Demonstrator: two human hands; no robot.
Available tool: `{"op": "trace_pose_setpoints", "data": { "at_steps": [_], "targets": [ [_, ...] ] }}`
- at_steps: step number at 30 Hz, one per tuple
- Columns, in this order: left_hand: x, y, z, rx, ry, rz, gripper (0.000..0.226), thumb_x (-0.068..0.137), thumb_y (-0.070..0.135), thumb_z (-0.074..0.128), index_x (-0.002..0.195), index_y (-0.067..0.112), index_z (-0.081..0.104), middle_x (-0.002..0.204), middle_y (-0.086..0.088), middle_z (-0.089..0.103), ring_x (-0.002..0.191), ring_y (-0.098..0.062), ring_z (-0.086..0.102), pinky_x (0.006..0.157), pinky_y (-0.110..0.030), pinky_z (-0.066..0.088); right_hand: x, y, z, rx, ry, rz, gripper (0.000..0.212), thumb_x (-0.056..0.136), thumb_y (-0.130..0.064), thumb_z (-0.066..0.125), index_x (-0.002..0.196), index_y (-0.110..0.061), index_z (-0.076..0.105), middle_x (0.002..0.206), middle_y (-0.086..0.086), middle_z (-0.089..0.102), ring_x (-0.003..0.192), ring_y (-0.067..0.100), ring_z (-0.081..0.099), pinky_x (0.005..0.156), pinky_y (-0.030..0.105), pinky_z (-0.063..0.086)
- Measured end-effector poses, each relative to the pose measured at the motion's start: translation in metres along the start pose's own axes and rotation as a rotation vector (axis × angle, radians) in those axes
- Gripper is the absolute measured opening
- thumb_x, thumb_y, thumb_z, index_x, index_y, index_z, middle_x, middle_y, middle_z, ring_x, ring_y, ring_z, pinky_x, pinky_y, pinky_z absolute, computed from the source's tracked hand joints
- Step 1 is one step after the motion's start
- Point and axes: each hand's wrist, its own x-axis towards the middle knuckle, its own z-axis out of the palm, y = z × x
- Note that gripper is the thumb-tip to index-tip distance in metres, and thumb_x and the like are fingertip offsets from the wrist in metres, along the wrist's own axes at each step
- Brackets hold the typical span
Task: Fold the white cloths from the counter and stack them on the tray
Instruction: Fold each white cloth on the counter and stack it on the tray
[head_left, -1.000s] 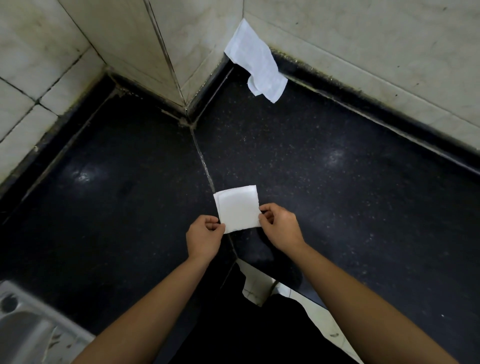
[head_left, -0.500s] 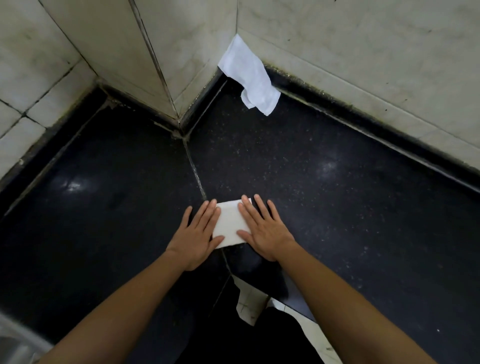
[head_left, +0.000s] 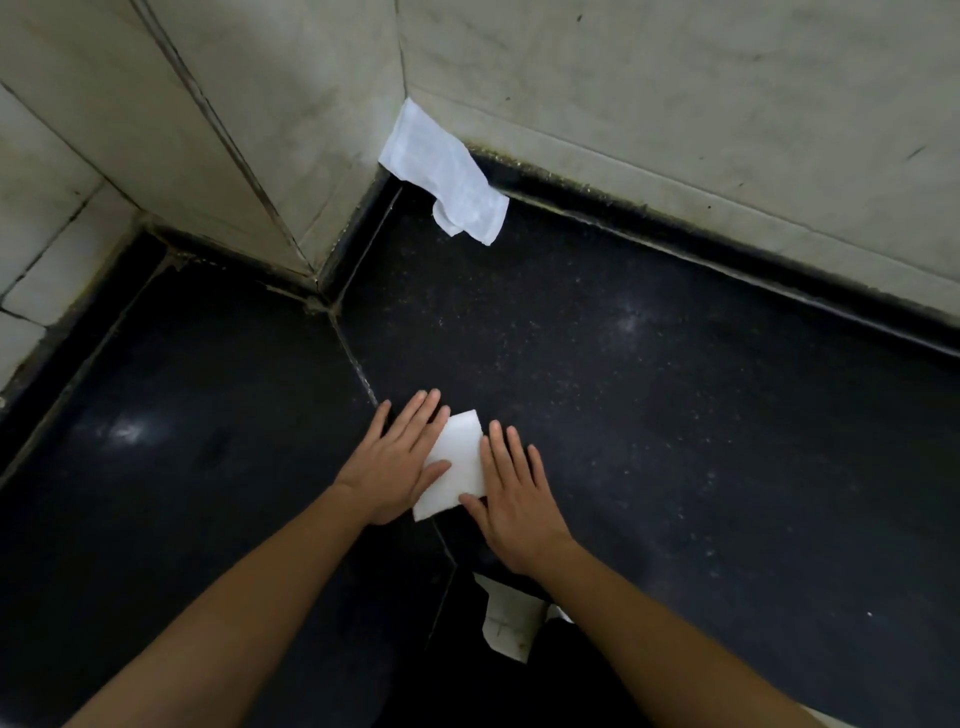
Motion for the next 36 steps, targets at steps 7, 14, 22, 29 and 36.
{"op": "trace_pose_setpoints", "data": {
  "at_steps": [7,14,22,29,36],
  "targets": [
    [0.007,0.0,-0.007,-0.084,-0.023,-0.025,0.073,0.099,0.057,0.005,0.157,0.013,0.008,0.165,-0.008,0.0,0.152,-0.022,-0.003,0.123,-0.05,0.01,-0.007,-0.015,-0.008,0.255,0.145,0.178,0.073,0.097,-0.061,0.034,0.152,-0.012,0.034,0.156,0.011,0.033,0.141,0.028,0.034,0.116,0.046,0.032],
    [0.068,0.022,-0.053,0.115,-0.18,0.312,0.067,0.092,0.01,0.046,0.152,0.034,0.028,0.164,-0.012,-0.004,0.151,-0.028,-0.008,0.121,-0.051,0.007,0.003,-0.01,-0.026,0.602,-0.032,0.527,0.037,0.092,-0.045,0.061,0.121,-0.021,0.06,0.124,0.002,0.049,0.107,0.022,0.059,0.083,0.03,0.047],
    [0.07,0.032,-0.086,0.255,-0.213,0.4,0.034,0.088,0.002,0.051,0.116,0.021,0.057,0.13,-0.001,0.055,0.131,-0.022,0.041,0.106,-0.037,0.035,0.0,-0.001,-0.037,0.903,-0.035,0.534,0.008,0.086,-0.028,0.071,0.093,-0.025,0.066,0.091,-0.01,0.066,0.086,0.007,0.061,0.07,0.012,0.047],
    [0.046,0.017,-0.146,-0.193,-0.241,0.143,0.019,0.087,0.023,0.061,0.101,0.035,0.064,0.102,0.01,0.065,0.091,-0.01,0.06,0.08,-0.03,0.052,-0.016,0.028,-0.097,0.907,0.002,0.352,0.006,0.085,-0.033,0.075,0.091,-0.032,0.072,0.092,-0.009,0.072,0.087,0.008,0.067,0.077,0.02,0.053],
    [0.031,0.05,-0.195,-1.158,-0.163,0.005,0.007,0.089,0.015,0.071,0.093,0.011,0.075,0.09,-0.006,0.075,0.084,-0.014,0.07,0.077,-0.028,0.053,-0.053,0.064,-0.156,1.289,0.276,0.33,0.024,0.073,-0.039,0.071,0.084,-0.017,0.07,0.099,0.0,0.072,0.097,0.016,0.066,0.092,0.029,0.047]
  ]
}}
